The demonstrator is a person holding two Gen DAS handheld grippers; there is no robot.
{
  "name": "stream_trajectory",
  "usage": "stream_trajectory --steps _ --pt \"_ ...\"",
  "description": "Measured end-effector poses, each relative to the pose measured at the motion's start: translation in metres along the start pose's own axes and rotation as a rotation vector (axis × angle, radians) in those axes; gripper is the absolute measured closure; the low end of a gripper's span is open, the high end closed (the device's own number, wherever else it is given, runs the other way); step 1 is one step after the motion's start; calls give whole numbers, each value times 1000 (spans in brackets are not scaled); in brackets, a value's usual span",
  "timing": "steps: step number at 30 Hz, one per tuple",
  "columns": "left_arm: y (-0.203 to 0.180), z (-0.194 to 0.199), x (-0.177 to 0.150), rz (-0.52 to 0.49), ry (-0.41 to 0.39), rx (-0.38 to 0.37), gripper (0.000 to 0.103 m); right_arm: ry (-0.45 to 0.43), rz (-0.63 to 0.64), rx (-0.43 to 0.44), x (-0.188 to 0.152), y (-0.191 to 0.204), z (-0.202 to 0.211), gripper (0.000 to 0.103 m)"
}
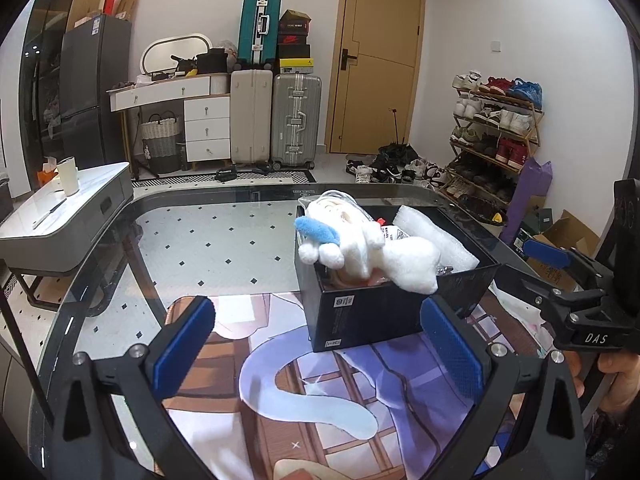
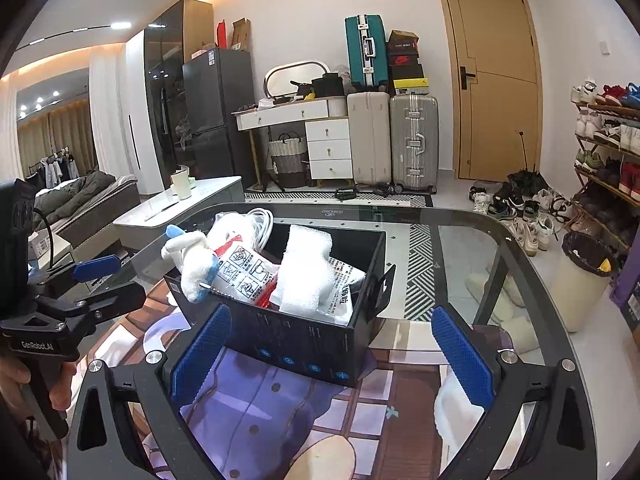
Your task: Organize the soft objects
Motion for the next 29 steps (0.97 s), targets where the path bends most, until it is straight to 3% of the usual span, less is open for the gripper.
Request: stream_trajectory --steps 29 --pt "-4 10 -14 -8 -82 32 0 -56 57 -70 -7 12 11 1"
Point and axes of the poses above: each gripper's, at about its wrist camera, not at the fingertips, and z roughly against the way its jaws point, y to its left, x to its top, the point moved 2 cm from there along -z, roughly the way its jaws point, and after that the axes turned 1 degree about -x, right-handed, at the moved point
